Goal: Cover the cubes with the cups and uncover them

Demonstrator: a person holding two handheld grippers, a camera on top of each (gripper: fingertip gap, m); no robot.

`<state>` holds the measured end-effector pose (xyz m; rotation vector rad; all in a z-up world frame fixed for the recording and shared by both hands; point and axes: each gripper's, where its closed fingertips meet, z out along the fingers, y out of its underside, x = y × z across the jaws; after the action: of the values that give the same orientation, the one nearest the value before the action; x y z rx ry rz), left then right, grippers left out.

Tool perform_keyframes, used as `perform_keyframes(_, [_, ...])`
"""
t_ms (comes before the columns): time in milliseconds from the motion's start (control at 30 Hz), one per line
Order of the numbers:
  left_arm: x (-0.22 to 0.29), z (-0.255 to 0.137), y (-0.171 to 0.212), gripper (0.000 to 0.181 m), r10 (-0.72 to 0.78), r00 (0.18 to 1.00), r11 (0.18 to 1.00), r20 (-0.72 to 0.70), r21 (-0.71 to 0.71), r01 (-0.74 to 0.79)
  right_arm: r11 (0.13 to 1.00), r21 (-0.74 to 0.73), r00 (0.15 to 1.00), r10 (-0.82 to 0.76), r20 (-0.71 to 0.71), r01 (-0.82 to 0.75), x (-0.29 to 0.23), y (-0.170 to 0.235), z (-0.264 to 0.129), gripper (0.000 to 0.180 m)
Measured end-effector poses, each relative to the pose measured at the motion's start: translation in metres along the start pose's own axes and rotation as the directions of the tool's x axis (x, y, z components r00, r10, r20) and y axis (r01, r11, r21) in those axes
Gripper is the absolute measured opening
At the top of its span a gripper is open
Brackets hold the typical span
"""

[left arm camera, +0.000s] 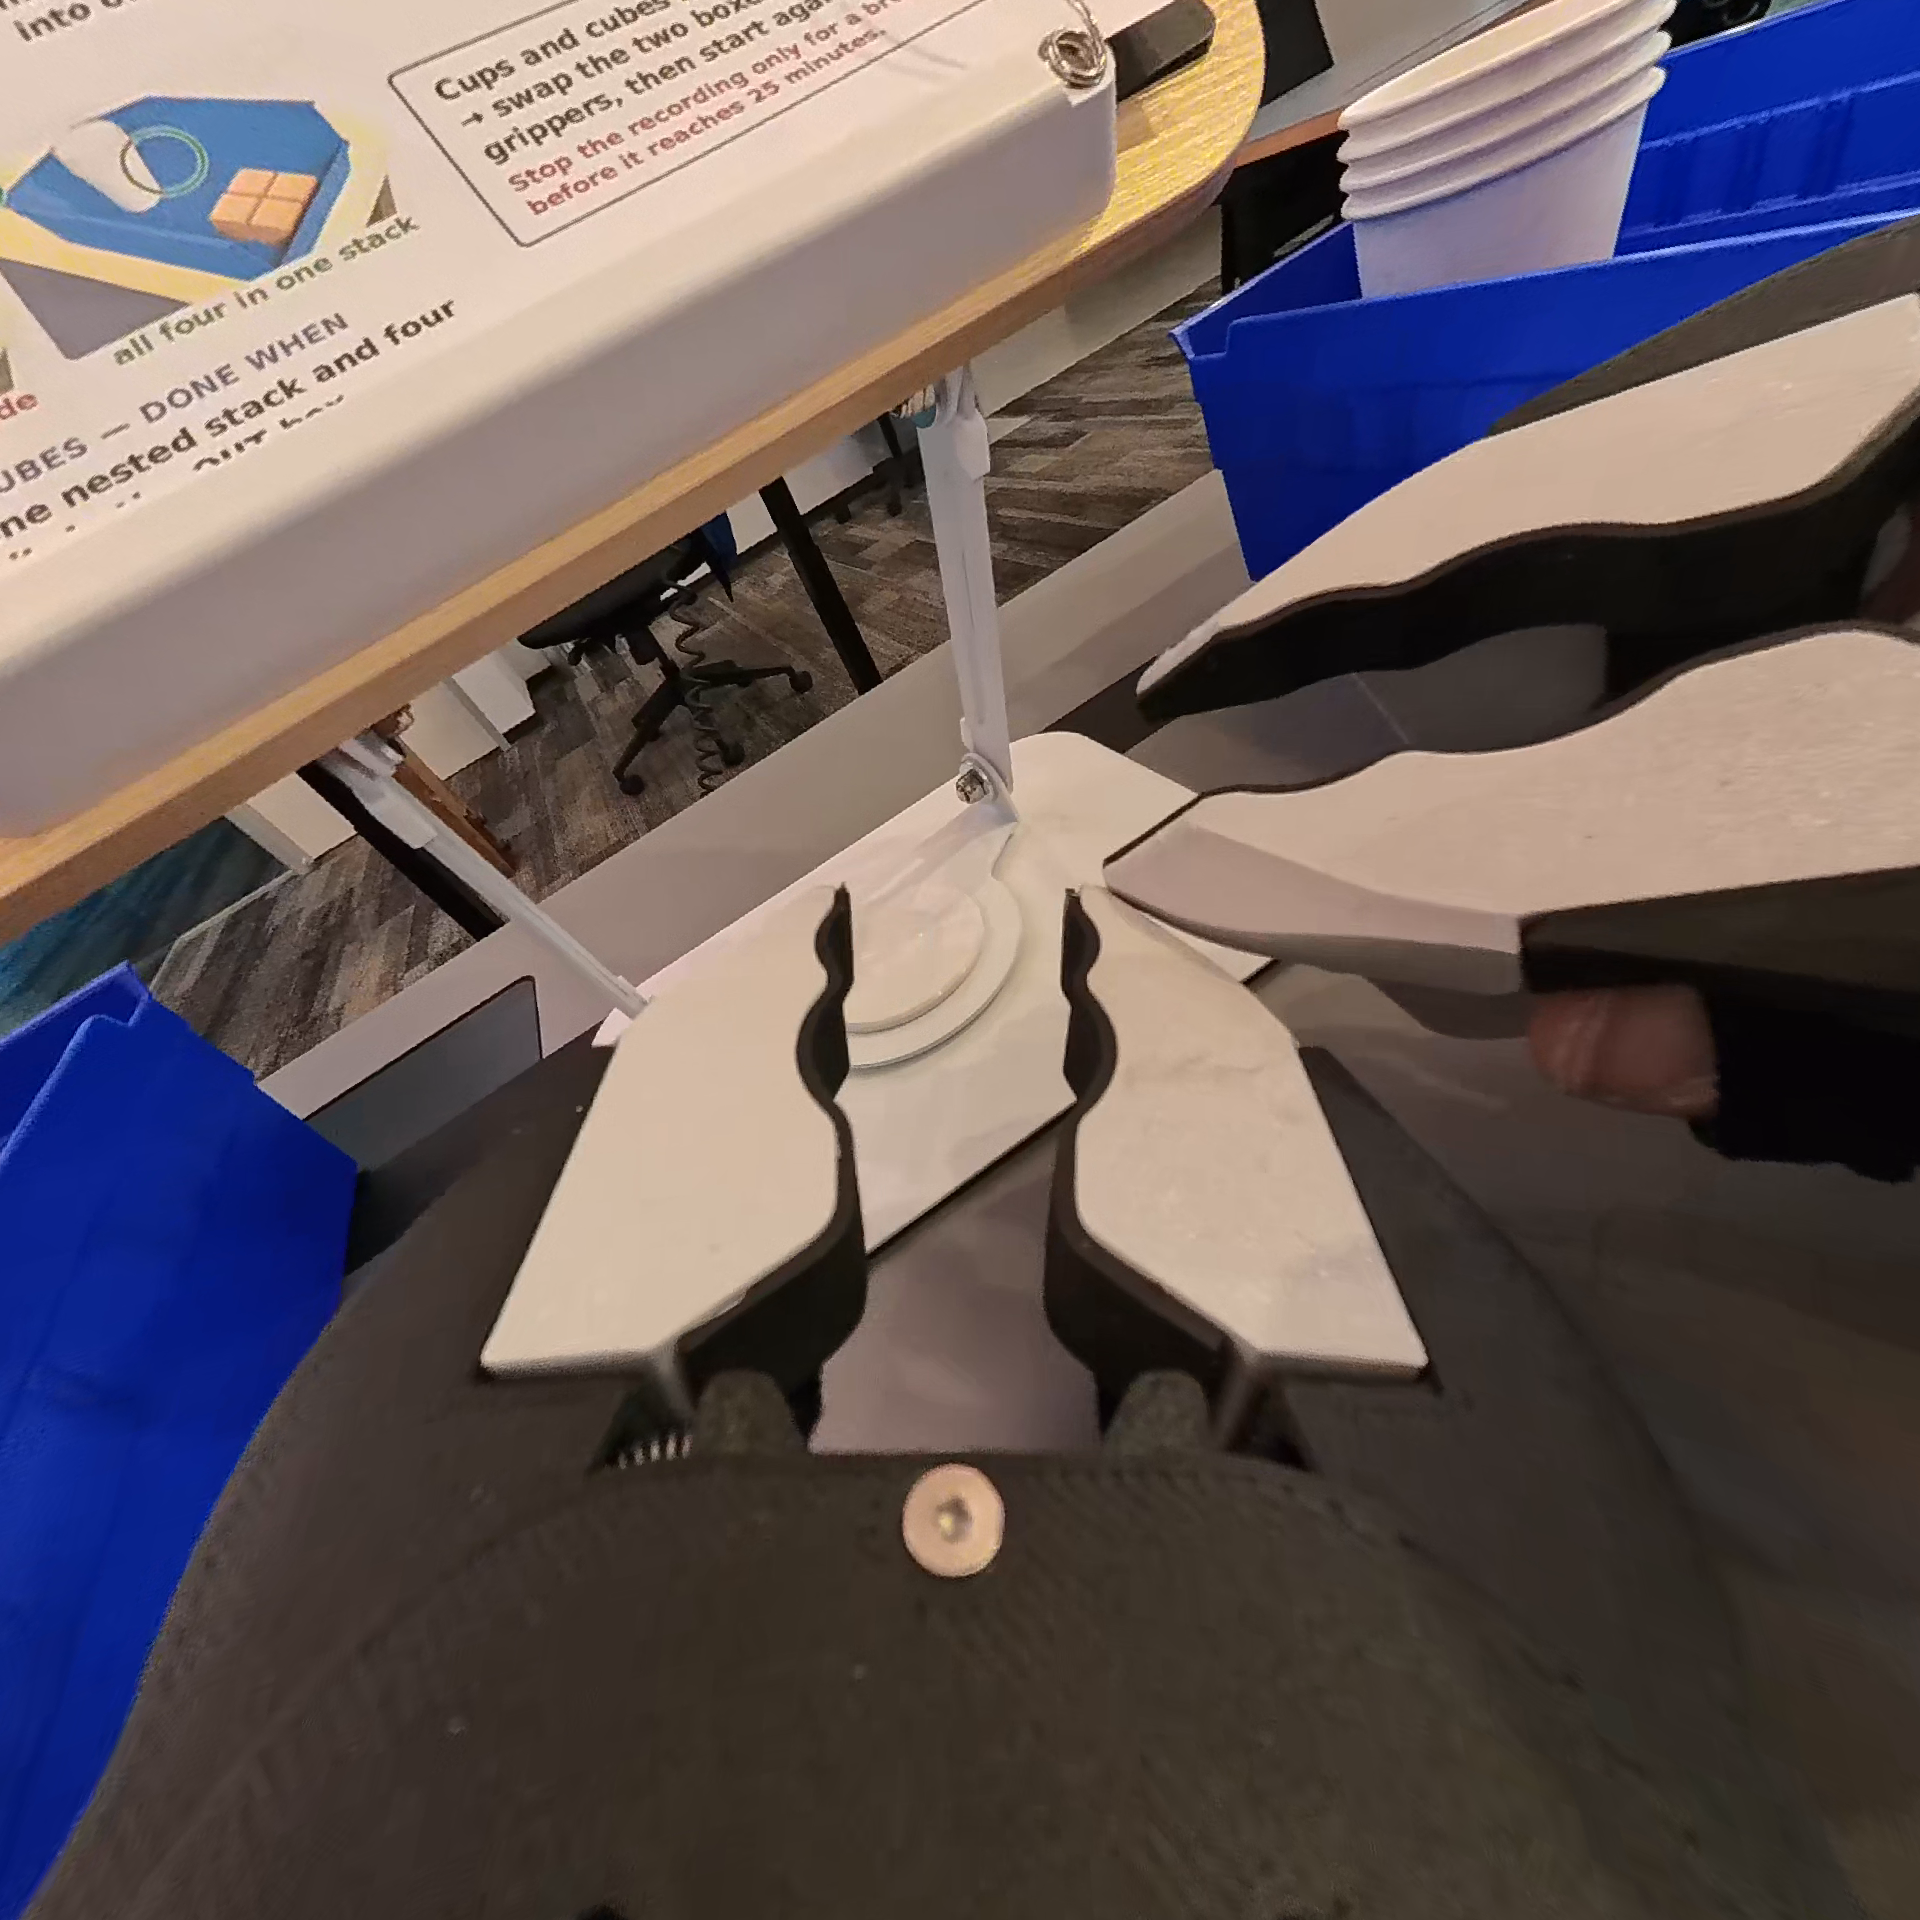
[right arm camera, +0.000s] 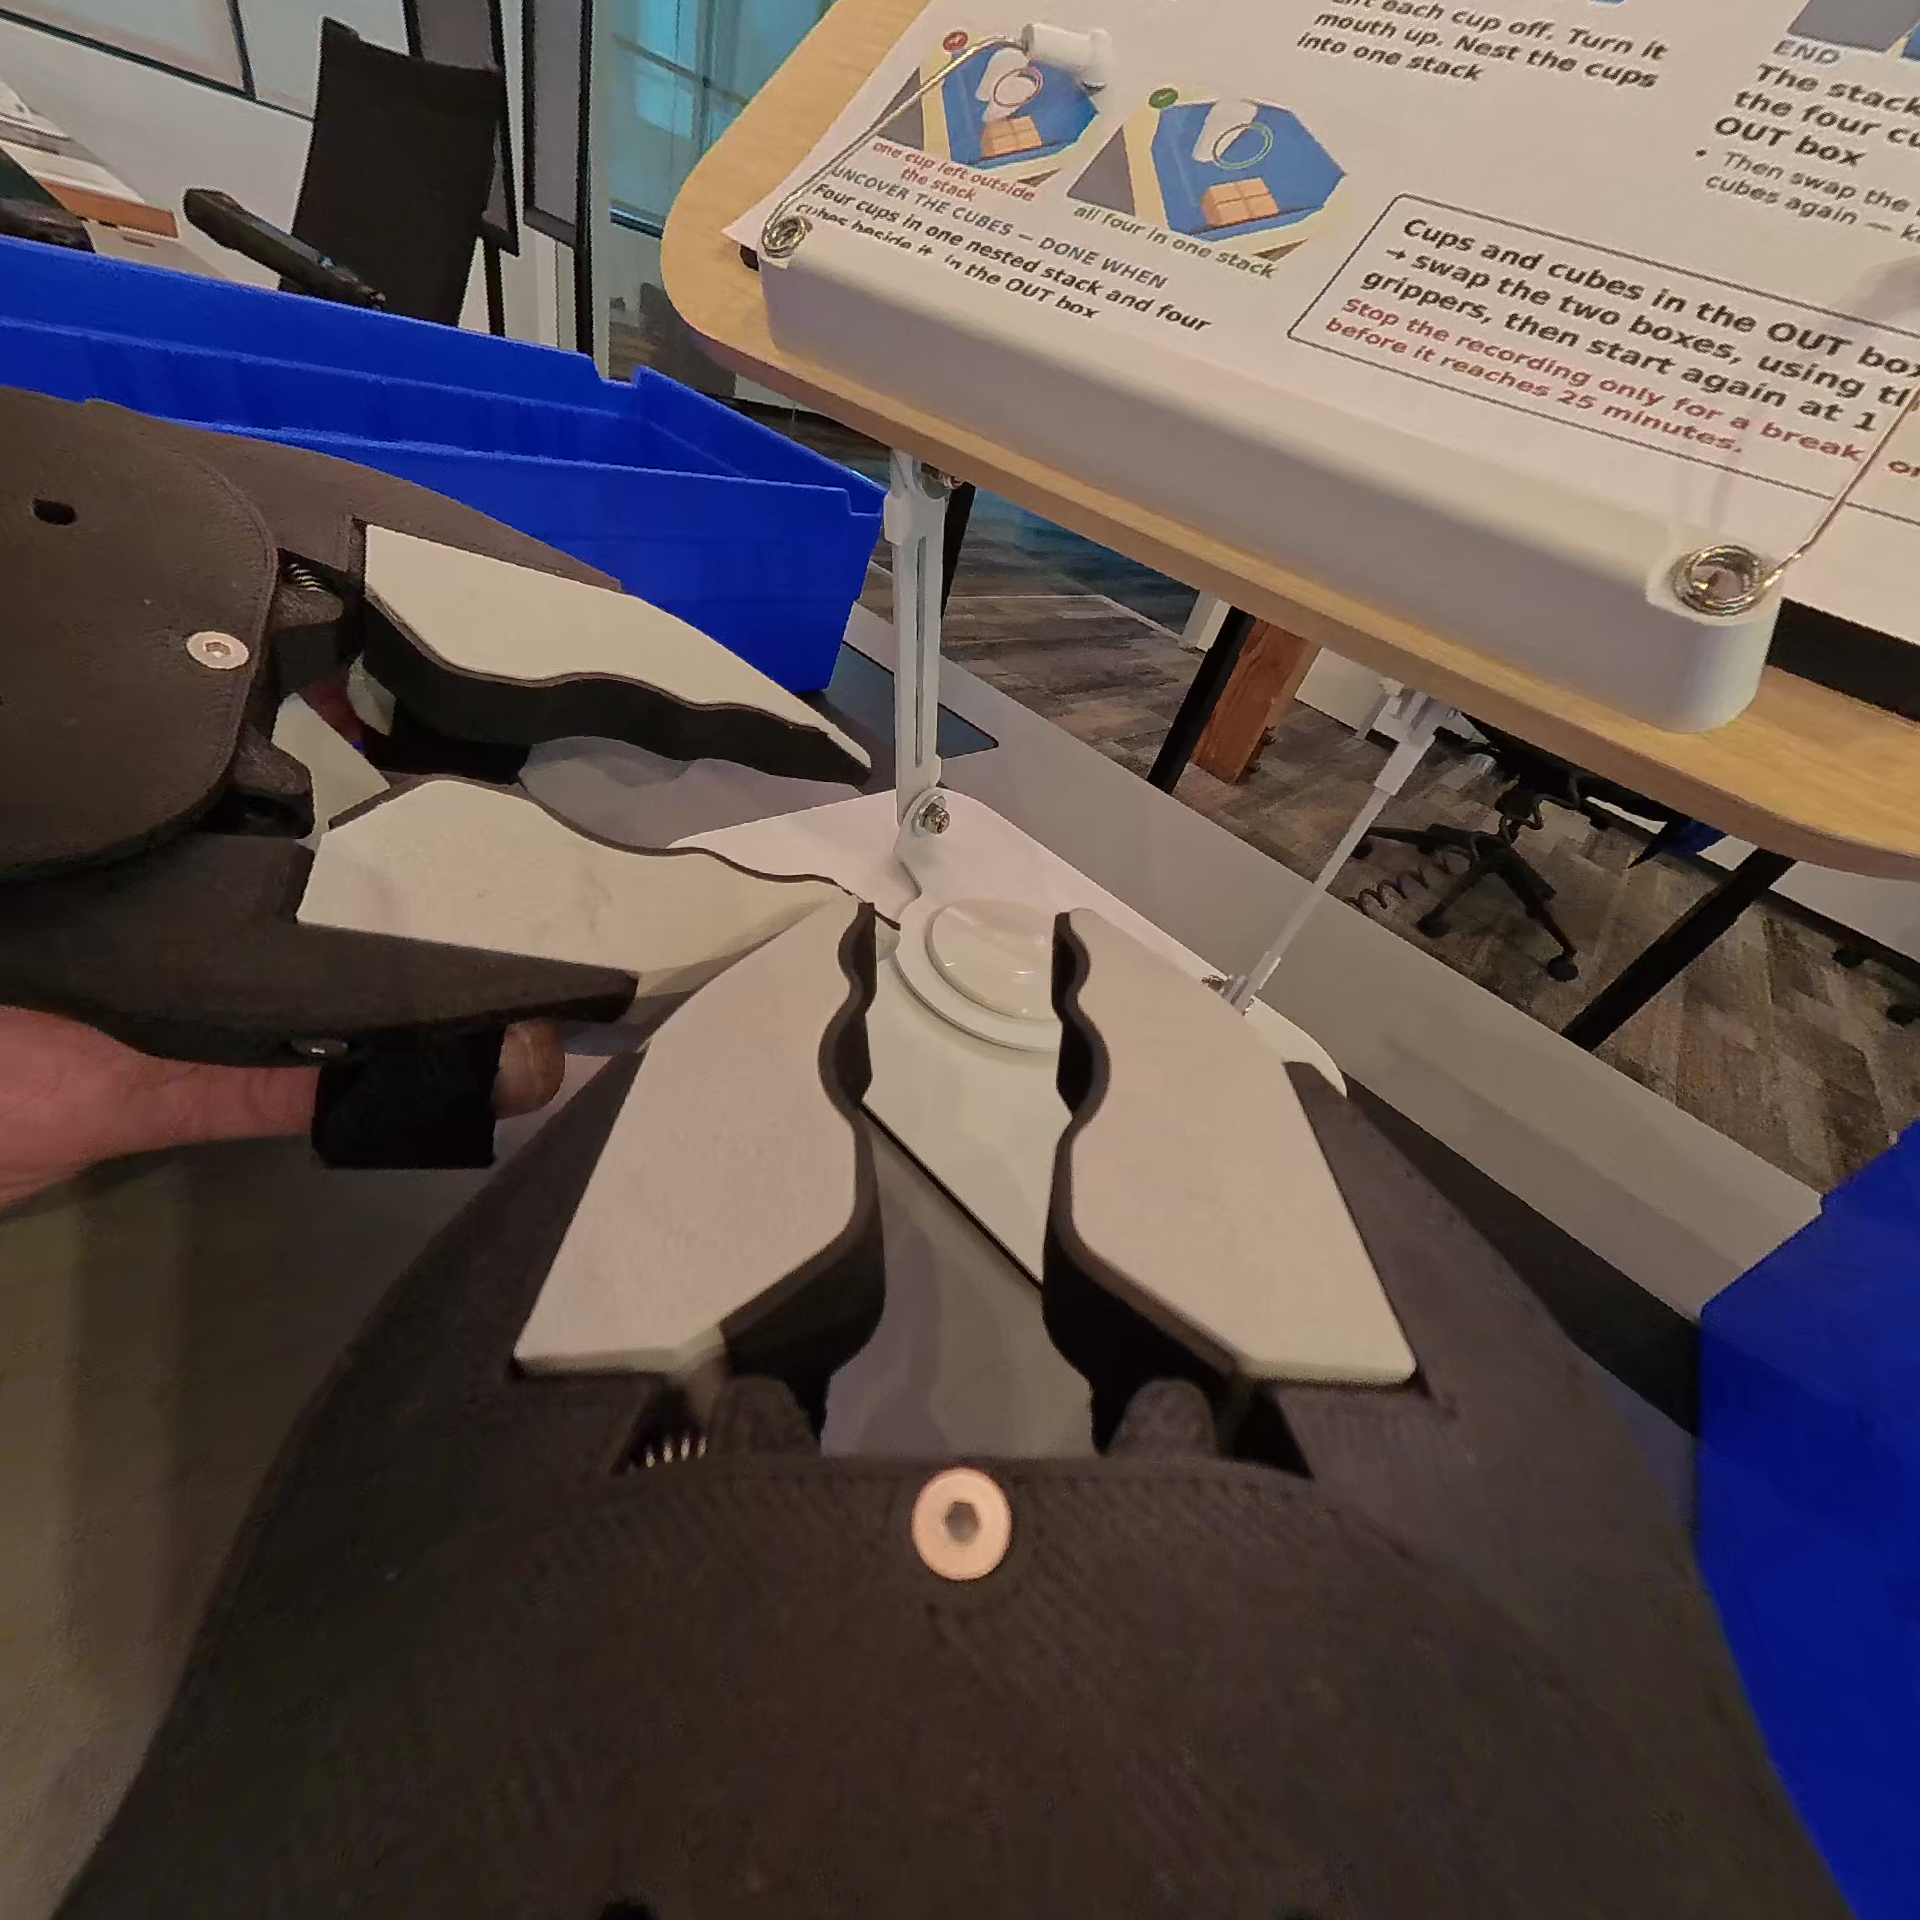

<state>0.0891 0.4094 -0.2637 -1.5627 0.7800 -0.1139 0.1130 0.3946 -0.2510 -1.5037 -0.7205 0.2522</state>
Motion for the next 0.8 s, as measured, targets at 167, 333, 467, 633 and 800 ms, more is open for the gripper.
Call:
perform_keyframes(167, [-0.0003,-0.0003,-0.0001,0.038,-0.002,1.0,1.0,0.001,0.001,0.002,1.0,0.001,1.0,0.0,-0.003,0.0,0.0004,0.0,0.0001,0.033])
perform_keyframes(333, [0.0003,0.0,0.0003,0.037,0.005,1.0,1.0,0.001,-0.004,-0.005,1.0,-0.004,1.0,-0.009,-0.006,0.008,-0.0002,0.0006,0.0006,0.032])
perform_keyframes(467, [0.0005,0.0,0.0004,0.036,0.008,1.0,1.0,0.002,-0.005,-0.008,1.0,-0.005,1.0,-0.009,-0.008,0.009,0.0,0.0006,0.0007,0.032])
perform_keyframes(633, [0.0006,-0.0003,0.0003,0.035,0.007,1.0,1.0,0.0,-0.005,-0.007,1.0,-0.004,1.0,-0.009,-0.007,0.009,-0.0001,0.0007,0.0008,0.032])
perform_keyframes(800, [0.001,-0.0003,0.0004,0.034,0.01,1.0,1.0,-0.002,-0.006,-0.01,1.0,-0.006,1.0,-0.013,-0.005,0.013,-0.0007,0.001,0.0009,0.029])
